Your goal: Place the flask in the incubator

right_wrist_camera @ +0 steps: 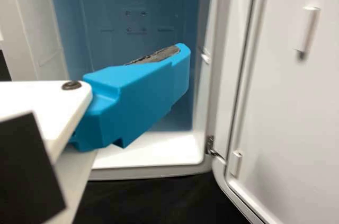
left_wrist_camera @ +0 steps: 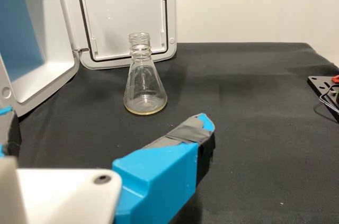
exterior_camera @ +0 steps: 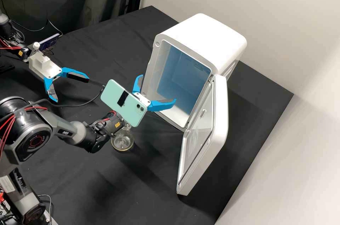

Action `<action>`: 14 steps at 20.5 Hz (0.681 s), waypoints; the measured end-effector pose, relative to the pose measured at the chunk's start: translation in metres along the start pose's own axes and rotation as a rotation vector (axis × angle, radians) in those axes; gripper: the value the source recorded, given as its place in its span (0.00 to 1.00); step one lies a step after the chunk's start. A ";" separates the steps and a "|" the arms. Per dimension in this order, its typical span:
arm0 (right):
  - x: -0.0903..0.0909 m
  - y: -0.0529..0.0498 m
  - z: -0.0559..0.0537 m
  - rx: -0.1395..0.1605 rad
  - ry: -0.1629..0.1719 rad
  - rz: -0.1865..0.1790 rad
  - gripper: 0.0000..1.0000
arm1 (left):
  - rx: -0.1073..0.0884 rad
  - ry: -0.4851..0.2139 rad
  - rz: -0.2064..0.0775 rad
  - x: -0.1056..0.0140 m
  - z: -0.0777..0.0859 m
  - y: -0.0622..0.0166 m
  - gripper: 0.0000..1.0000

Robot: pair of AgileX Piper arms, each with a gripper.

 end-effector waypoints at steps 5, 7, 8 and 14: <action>-0.025 0.003 0.010 -0.010 0.007 0.038 1.00 | 0.000 0.000 0.000 0.000 0.000 0.0000 1.00; -0.035 0.001 0.014 -0.011 0.003 0.042 1.00 | 0.000 0.000 0.000 0.000 0.000 0.0000 1.00; -0.039 0.000 0.016 -0.011 -0.003 0.040 1.00 | 0.000 0.000 0.000 0.000 0.000 0.0000 1.00; -0.056 -0.014 0.025 -0.034 -0.025 -0.046 1.00 | 0.002 -0.004 0.000 0.000 0.001 0.0002 1.00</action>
